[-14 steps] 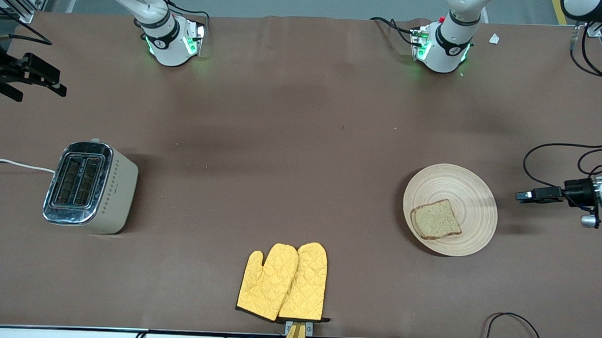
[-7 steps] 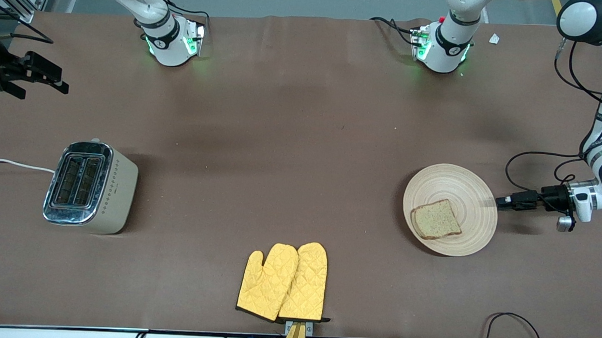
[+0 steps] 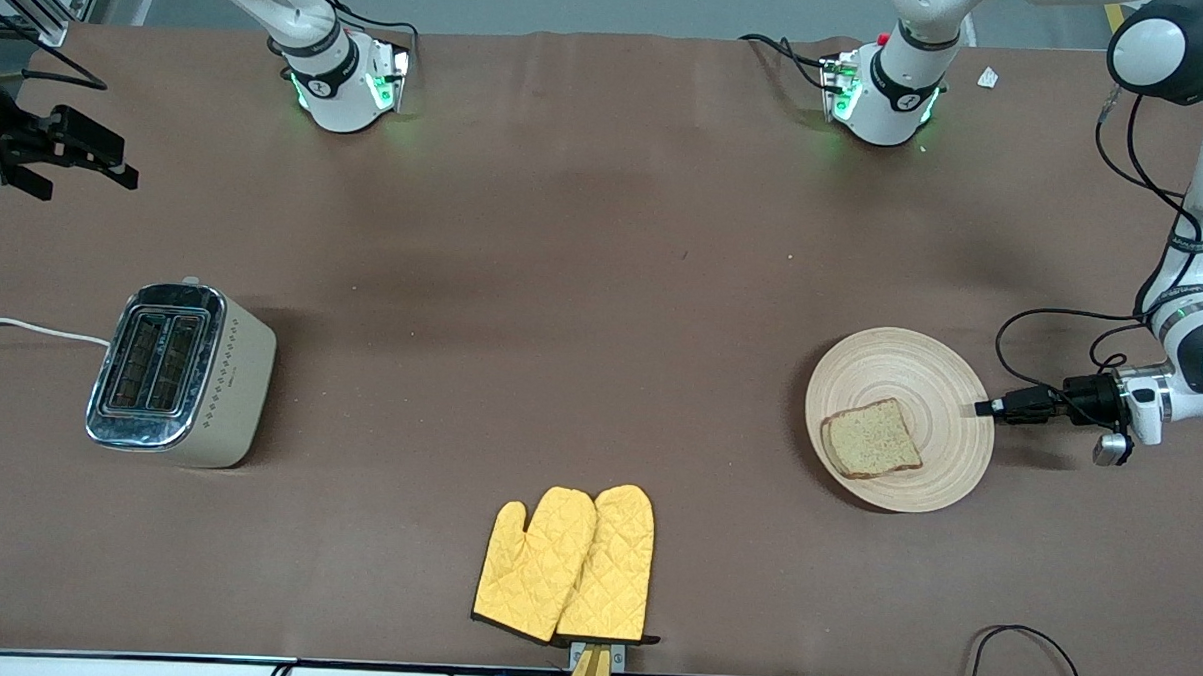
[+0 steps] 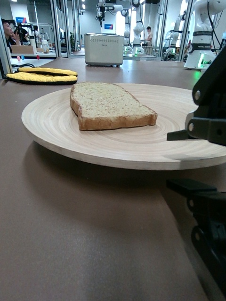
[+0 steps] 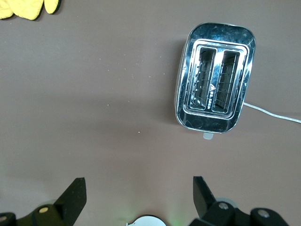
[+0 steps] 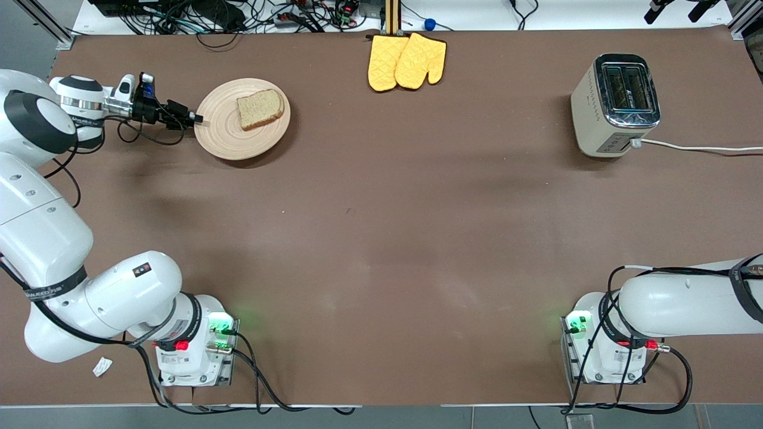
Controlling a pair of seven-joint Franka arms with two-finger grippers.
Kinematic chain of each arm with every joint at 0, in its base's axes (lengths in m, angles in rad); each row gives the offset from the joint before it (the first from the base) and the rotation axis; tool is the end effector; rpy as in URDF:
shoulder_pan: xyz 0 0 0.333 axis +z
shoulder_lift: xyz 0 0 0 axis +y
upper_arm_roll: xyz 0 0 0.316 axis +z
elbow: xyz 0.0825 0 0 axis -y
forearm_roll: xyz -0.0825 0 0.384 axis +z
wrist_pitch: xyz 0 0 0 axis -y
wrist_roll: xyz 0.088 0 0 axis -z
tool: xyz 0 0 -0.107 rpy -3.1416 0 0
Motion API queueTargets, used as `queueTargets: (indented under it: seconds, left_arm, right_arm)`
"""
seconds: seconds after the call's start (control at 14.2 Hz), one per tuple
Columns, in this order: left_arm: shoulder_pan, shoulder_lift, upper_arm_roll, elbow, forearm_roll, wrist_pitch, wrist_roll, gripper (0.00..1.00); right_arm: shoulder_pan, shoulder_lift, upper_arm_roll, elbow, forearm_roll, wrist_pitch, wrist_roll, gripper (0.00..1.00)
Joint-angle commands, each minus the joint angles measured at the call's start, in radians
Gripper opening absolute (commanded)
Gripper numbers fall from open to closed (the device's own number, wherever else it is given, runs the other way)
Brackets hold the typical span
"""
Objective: Move plate and put bread in toaster
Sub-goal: 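Push the wooden plate with the left gripper toward the table center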
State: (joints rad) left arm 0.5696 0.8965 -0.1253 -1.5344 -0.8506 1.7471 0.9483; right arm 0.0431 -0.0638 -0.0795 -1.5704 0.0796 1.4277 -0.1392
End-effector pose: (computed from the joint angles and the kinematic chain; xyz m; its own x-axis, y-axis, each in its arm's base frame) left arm 0.6027 0.2217 0.1202 0.9983 0.0171 0.0555 -0.0403 -0.4846 0.8738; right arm 0.5194 -0.0110 0.6473 0.9913 0.1140 -0.0660 0.1076 -0.9897 -0.0945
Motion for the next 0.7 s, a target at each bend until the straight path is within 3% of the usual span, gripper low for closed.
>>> queueTargets:
  seconds: [0.0,0.21,0.49,0.63]
  left_arm:
    - [-0.007,0.024,0.001,0.019,-0.027,0.002,0.015,0.23]
    - [-0.007,0.024,0.001,0.022,-0.024,0.002,0.015,0.08]
    - [-0.007,0.013,-0.011,0.025,-0.024,-0.007,0.004,0.01]
    - [-0.007,-0.007,-0.054,0.023,-0.016,-0.015,-0.006,0.01]
  right_arm:
    - [-0.012,-0.004,0.001,-0.011,0.019,0.01,-0.016,1.0]
    - [-0.009,-0.005,0.001,-0.011,0.019,0.01,-0.016,1.0]
    - [-0.015,-0.005,0.001,-0.014,0.019,-0.003,-0.016,1.0]
    - [-0.029,-0.001,0.001,-0.013,0.019,0.008,-0.017,1.0]
